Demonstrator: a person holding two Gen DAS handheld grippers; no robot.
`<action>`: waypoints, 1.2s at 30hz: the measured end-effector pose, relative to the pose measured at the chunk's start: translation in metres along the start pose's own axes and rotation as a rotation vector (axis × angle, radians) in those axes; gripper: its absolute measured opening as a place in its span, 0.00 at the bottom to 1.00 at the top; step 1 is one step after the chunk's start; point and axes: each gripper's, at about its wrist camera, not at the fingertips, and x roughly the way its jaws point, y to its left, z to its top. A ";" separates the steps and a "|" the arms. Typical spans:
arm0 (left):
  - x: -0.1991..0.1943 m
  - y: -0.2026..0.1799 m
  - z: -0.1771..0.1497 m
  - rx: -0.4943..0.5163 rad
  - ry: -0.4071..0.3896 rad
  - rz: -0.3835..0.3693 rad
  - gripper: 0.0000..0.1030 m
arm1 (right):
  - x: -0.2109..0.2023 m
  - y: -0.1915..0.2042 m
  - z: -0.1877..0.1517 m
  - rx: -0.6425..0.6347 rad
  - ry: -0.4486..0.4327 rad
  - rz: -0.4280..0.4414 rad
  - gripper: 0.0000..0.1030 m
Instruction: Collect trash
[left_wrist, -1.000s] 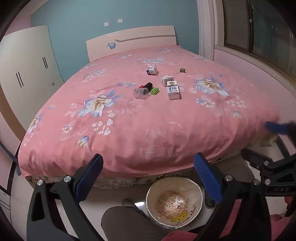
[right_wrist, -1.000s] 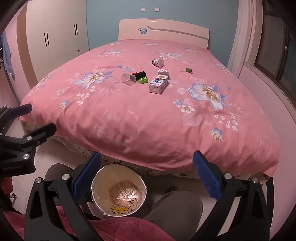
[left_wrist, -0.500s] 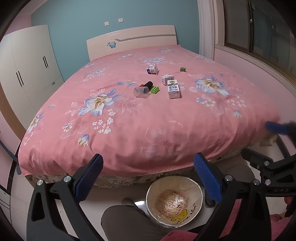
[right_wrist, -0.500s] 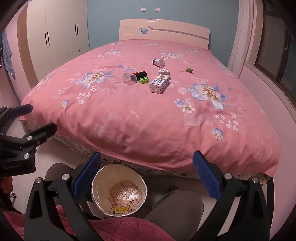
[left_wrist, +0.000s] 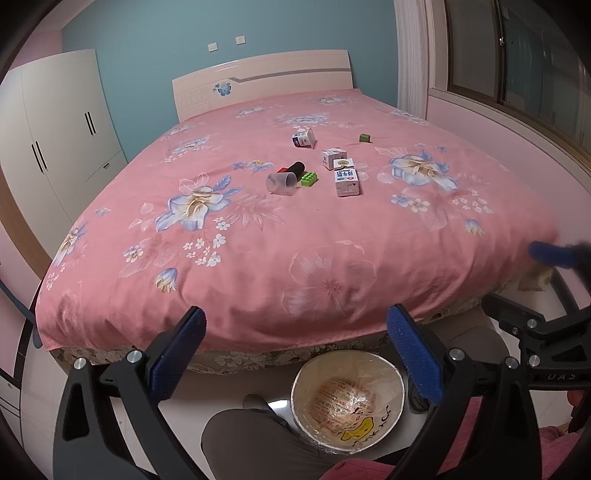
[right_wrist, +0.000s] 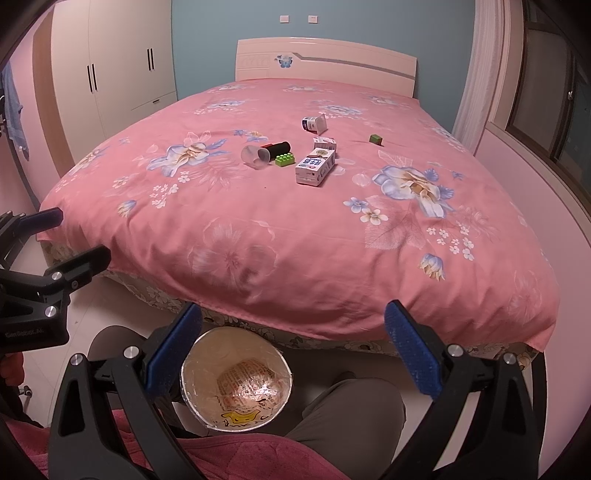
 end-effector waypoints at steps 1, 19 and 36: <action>0.000 -0.001 0.000 -0.001 -0.001 0.000 0.97 | 0.001 -0.003 -0.001 0.001 -0.002 0.000 0.94; 0.002 -0.004 -0.001 0.003 0.003 0.002 0.97 | -0.001 -0.012 0.000 0.009 -0.005 -0.002 0.94; 0.007 -0.003 -0.001 0.005 0.012 0.003 0.97 | 0.006 -0.014 0.001 0.008 0.007 0.000 0.94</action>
